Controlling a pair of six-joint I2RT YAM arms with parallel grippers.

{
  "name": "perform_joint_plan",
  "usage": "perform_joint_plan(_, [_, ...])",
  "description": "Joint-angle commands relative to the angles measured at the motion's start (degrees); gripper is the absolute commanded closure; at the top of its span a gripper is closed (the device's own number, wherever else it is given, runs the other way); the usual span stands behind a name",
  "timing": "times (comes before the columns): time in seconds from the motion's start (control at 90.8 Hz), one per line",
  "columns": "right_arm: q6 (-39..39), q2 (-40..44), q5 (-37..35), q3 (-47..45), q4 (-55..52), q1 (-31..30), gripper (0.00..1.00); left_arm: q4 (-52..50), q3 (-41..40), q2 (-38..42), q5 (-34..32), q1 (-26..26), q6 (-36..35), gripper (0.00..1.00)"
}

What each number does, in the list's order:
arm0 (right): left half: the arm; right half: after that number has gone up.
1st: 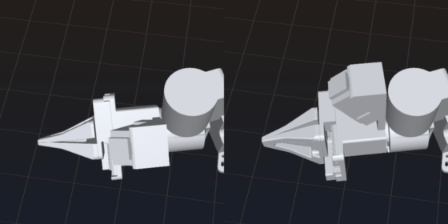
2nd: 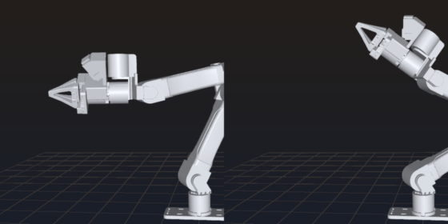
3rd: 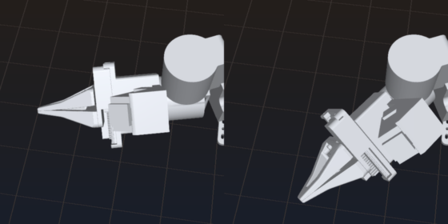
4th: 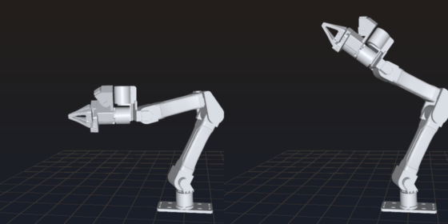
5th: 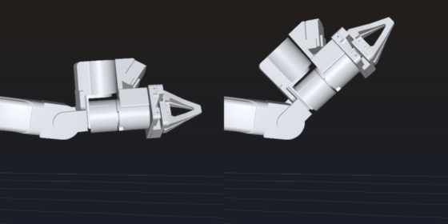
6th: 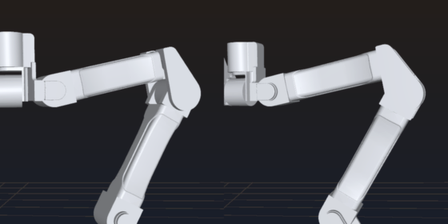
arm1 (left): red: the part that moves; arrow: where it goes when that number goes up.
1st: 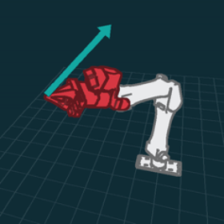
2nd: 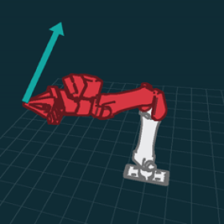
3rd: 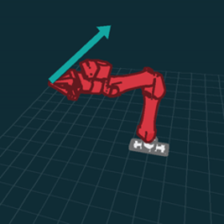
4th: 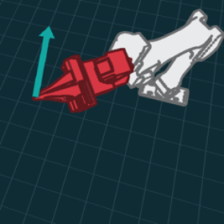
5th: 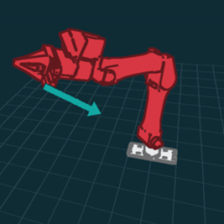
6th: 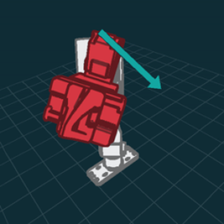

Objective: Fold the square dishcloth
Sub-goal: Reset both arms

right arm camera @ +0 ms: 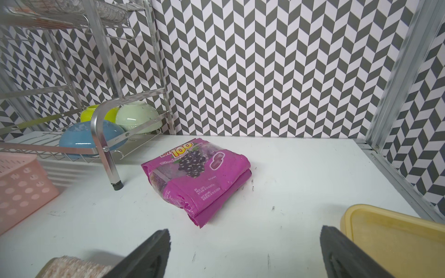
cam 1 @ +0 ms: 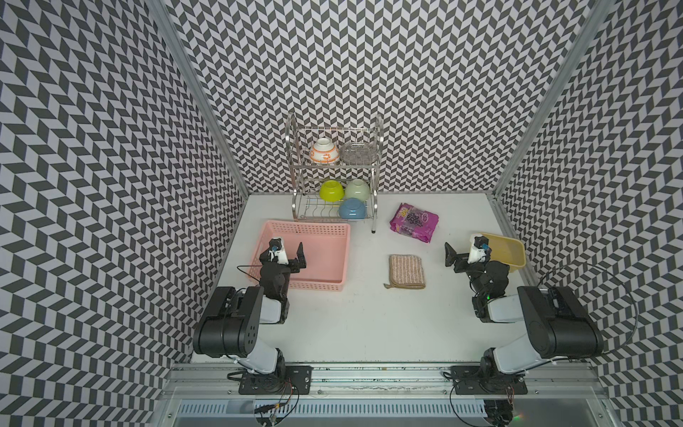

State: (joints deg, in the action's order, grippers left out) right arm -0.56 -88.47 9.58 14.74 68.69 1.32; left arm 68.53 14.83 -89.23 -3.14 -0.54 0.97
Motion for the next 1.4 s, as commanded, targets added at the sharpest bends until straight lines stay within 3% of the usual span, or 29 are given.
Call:
perform_joint_plan(0.0, [-0.6,0.8,-1.3,0.5,1.1,-0.3,0.0,0.9,0.7,0.3,0.8,0.5,-0.6,0.0])
perform_joint_plan(1.388, [-0.9,0.7,-3.9,1.1,0.0,-1.3,0.0,0.8,0.6,0.4,0.7,0.4,-0.7,0.0])
